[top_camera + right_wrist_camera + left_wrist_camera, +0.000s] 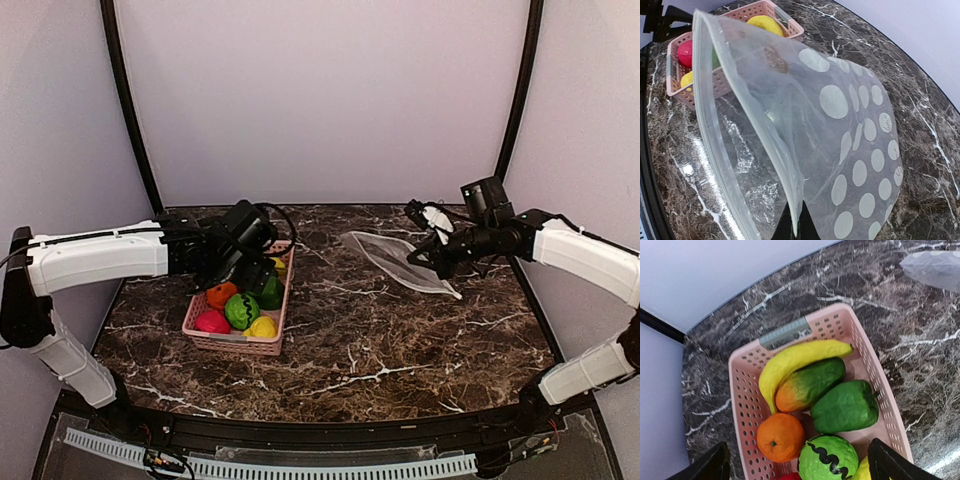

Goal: Place the food in the zip-top bag and seal the zipper
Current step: Pick up the fake fruit from the bin.

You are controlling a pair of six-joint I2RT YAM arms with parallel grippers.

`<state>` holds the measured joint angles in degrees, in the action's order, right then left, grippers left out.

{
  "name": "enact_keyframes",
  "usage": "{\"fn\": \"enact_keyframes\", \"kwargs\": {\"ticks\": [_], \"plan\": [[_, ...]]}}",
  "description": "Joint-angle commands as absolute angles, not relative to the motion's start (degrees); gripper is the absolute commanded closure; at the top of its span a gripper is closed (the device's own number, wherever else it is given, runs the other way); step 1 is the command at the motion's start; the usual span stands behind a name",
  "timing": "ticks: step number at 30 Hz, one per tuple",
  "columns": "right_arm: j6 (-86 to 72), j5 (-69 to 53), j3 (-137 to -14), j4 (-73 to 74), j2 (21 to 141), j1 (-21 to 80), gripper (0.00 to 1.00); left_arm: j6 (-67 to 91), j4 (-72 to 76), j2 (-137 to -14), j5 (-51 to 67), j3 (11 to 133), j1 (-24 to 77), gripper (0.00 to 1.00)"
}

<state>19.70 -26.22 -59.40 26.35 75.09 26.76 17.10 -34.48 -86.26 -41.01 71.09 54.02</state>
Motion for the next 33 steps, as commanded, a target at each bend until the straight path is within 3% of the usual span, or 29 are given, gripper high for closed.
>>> {"fn": "enact_keyframes", "kwargs": {"ticks": [1,8,9,14,22,33], "plan": [[17.3,-17.9,-57.8,18.6,72.2,26.0,1.0,20.8,-42.8,-87.8,-28.2,71.1,51.2,0.08],[17.4,-18.5,-54.4,14.5,69.4,25.2,1.0,26.6,-44.1,-89.0,-19.1,68.4,45.4,0.08],[17.3,-19.0,-54.2,14.5,69.7,25.2,1.0,27.0,-44.7,-89.4,-18.5,68.4,44.4,0.03],[17.3,-20.1,-53.9,14.9,71.6,25.2,1.0,28.1,-46.4,-92.3,-17.4,68.3,43.5,0.01],[17.5,-21.5,-52.9,14.7,72.1,25.2,1.0,28.5,-44.5,-95.2,-14.2,68.0,43.2,0.11],[17.7,-22.6,-52.8,15.0,72.5,25.2,1.0,30.3,-43.8,-98.7,-12.7,67.2,43.2,0.09]]}}
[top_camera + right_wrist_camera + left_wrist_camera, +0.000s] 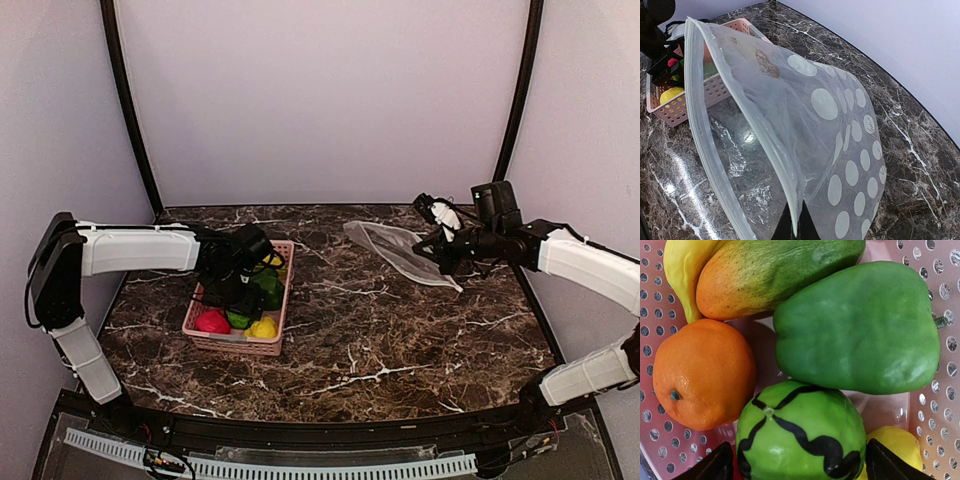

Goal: Place the food in the zip-top bag and seal the zipper
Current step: Pick up the fake fruit from the bin.

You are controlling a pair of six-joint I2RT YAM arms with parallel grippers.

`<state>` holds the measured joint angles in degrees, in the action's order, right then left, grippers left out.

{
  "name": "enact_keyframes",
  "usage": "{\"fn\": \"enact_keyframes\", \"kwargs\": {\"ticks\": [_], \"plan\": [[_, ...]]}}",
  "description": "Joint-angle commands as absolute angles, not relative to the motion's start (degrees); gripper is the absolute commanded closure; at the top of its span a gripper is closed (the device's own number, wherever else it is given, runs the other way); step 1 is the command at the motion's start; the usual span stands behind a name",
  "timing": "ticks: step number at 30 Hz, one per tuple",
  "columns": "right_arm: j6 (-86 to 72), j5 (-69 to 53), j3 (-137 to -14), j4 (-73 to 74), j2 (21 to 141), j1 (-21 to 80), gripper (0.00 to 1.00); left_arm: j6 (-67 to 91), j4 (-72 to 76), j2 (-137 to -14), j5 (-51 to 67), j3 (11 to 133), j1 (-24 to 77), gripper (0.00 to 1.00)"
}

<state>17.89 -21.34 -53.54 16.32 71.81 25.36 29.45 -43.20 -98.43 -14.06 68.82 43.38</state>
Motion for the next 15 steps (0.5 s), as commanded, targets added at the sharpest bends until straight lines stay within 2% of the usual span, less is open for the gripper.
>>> {"fn": "enact_keyframes", "kwargs": {"ticks": [1,6,15], "plan": [[17.7,-22.6,-52.7,15.0,72.6,25.2,1.0,30.3,-43.5,-98.8,-12.6,67.1,43.2,0.11],[17.6,-22.1,-52.8,15.1,72.8,25.2,1.0,30.3,-42.9,-98.7,-12.3,67.3,43.2,0.25],[16.9,-21.0,-56.9,18.3,76.0,25.2,1.0,28.8,-45.1,-94.7,-12.5,71.2,43.2,0.43]]}}
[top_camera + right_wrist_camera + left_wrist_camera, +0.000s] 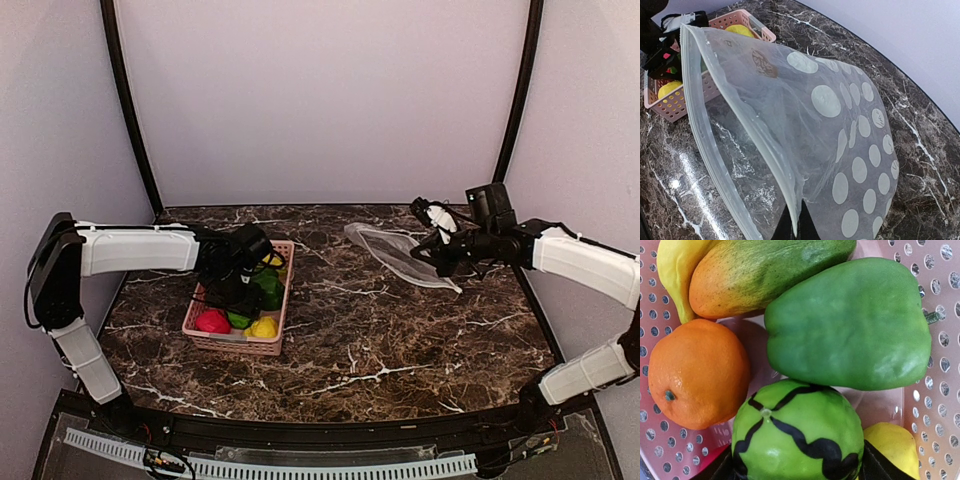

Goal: Place the food in the zip-top bag and seal the zipper
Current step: Pick up the fake fruit from the bin, then place the fake fruit in the zipper food storage bag.

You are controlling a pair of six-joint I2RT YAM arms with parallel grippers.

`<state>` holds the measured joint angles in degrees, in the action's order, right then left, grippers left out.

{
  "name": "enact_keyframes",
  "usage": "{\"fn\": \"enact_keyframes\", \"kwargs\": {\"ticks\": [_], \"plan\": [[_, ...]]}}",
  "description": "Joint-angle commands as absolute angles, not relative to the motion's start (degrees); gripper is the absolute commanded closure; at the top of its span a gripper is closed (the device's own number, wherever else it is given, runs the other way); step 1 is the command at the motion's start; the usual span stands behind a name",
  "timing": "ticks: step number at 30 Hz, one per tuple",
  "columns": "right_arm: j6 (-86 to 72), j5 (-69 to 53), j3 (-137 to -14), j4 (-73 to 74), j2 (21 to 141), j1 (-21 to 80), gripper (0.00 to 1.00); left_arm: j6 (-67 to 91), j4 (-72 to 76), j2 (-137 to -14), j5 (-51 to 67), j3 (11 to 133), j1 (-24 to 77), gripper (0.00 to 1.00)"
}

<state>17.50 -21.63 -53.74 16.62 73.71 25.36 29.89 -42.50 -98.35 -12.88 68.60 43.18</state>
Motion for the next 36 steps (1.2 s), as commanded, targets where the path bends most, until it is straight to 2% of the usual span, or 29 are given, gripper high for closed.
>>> {"fn": "enact_keyframes", "kwargs": {"ticks": [1,6,11,17,27,32,36], "plan": [[16.9,-20.9,-58.2,19.4,76.7,25.2,1.0,28.8,-46.6,-94.5,-12.5,71.8,43.2,0.45],[16.9,-21.4,-64.3,24.4,79.9,25.2,1.0,29.0,-49.2,-90.2,-11.9,75.7,43.2,0.48],[17.6,-20.2,-69.8,28.2,83.3,25.3,1.0,26.9,-44.5,-85.3,-9.3,76.8,43.4,0.49],[18.0,-16.8,-78.4,31.0,88.7,25.4,1.0,25.2,-30.0,-82.6,-3.6,76.4,44.3,0.54],[19.2,-2.7,-94.2,33.2,96.7,24.5,1.0,25.2,-10.1,-84.9,3.5,76.3,49.0,0.59],[17.1,-7.9,-93.0,33.4,98.5,25.7,1.0,28.6,-1.1,-86.4,5.7,74.1,50.5,0.6],[14.8,-17.9,-91.3,34.8,99.9,26.4,1.0,31.6,5.8,-87.5,6.7,72.0,51.0,0.6]]}}
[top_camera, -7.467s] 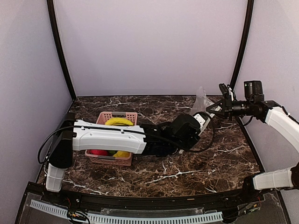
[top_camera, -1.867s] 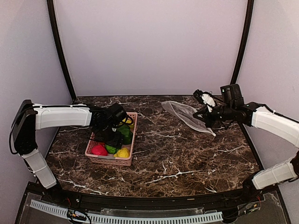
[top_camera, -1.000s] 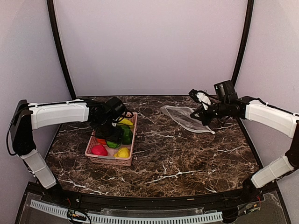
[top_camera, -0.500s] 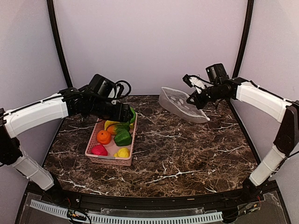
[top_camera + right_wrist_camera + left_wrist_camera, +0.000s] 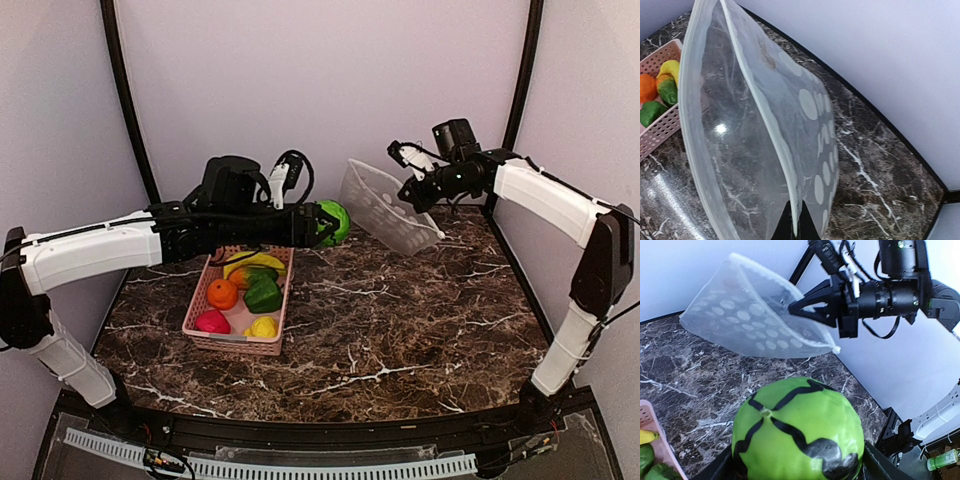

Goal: Place the food in the zip-top bag and seal the zipper
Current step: Place the fake fruit in the zipper food storage bag.

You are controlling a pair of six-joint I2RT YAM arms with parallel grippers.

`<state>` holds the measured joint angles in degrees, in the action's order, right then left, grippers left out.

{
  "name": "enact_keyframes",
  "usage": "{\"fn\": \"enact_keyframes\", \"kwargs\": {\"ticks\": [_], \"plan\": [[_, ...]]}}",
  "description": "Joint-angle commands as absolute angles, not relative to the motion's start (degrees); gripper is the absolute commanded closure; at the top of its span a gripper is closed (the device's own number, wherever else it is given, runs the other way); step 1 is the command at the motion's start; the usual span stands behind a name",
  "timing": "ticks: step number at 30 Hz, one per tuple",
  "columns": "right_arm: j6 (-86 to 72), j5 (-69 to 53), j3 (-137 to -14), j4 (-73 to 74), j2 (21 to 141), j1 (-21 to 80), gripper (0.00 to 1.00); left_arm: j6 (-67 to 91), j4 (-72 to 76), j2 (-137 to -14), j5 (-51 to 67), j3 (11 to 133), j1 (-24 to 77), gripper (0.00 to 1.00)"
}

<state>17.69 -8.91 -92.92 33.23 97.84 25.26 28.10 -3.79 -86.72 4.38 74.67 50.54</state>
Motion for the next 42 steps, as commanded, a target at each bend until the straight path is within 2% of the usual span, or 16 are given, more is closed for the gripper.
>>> {"fn": "enact_keyframes", "kwargs": {"ticks": [1,12,22,27,32,42], "plan": [[13.8,-19.7,-91.2,35.2,100.3,26.4,1.0,32.0,7.7,-87.6,6.6,71.7,51.2,0.6],[10.8,-32.0,-90.9,36.4,101.7,29.3,1.0,34.9,14.6,-93.4,5.8,72.4,51.3,0.62],[8.6,-36.1,-93.3,38.3,102.3,30.7,1.0,36.1,17.2,-100.5,5.9,76.1,51.3,0.68],[7.9,-35.5,-94.2,38.9,101.9,30.7,1.0,37.5,14.8,-101.4,1.2,75.8,51.2,0.75],[8.0,-35.4,-94.0,38.9,100.8,30.7,1.0,39.9,12.7,-101.5,-3.4,74.2,51.0,0.77],[8.4,-34.8,-93.8,38.7,100.5,30.7,1.0,42.6,10.9,-102.1,-4.8,73.8,50.4,0.82]]}}
